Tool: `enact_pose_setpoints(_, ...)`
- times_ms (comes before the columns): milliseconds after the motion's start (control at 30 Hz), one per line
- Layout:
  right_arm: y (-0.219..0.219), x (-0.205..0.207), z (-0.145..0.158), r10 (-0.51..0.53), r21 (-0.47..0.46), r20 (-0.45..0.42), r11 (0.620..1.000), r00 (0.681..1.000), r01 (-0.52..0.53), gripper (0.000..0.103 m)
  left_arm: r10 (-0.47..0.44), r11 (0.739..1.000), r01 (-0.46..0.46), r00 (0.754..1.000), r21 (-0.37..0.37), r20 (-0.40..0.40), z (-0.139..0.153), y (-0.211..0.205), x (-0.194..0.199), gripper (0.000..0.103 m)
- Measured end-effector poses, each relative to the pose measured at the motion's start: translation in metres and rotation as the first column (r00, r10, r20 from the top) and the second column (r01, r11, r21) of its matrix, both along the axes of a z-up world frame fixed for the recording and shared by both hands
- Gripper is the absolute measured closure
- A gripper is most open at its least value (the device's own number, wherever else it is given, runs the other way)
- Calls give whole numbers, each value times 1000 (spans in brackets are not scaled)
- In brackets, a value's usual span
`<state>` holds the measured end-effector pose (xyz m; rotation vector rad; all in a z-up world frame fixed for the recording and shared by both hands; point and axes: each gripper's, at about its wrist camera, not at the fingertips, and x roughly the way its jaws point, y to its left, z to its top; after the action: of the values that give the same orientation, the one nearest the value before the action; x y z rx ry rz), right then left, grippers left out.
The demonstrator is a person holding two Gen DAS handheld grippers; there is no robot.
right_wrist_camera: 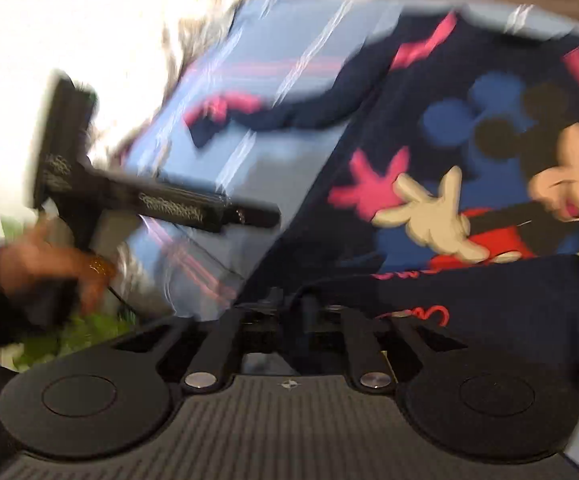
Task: Fold small clothes
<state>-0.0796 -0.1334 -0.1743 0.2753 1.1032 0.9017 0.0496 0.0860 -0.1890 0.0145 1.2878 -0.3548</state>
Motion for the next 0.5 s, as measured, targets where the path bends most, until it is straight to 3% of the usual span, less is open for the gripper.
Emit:
enact_pose_setpoints(33, 1, 3, -7, -10, 0, -15, 1000, 1000, 10, 28, -8, 1000, 8, 1000, -15, -5, 0, -1, 0, 6)
enact_pose_setpoints(67, -1, 7, -12, -31, 11, -44, 999, 999, 32, 10, -21, 999, 21, 1000, -32, -6, -1, -2, -1, 6)
enact_pose_setpoints(100, -10, 10, -14, -67, 30, -69, 997, 995, 69, 0, -42, 998, 41, 999, -45, -7, -2, -6, -2, 5)
enact_pose_setpoints(167, -40, 7, -9, -166, 41, -60, 985, 984, 168, 0, -110, 992, 109, 994, -61, -13, -8, -21, -7, 5)
enact_pose_setpoints(333, -130, 45, 4, -343, -152, 107, 922, 933, 356, 0, -314, 948, 314, 949, -55, 11, -29, -72, -20, 6)
enact_pose_setpoints(433, -190, 90, 2, -482, -183, 158, 843, 862, 506, 0, -394, 919, 394, 919, -15, 19, -41, -99, -24, 9)
enact_pose_setpoints(500, -228, 115, -9, -575, -193, 126, 785, 808, 588, 0, -430, 903, 430, 903, 15, 17, -51, -111, -24, 14)
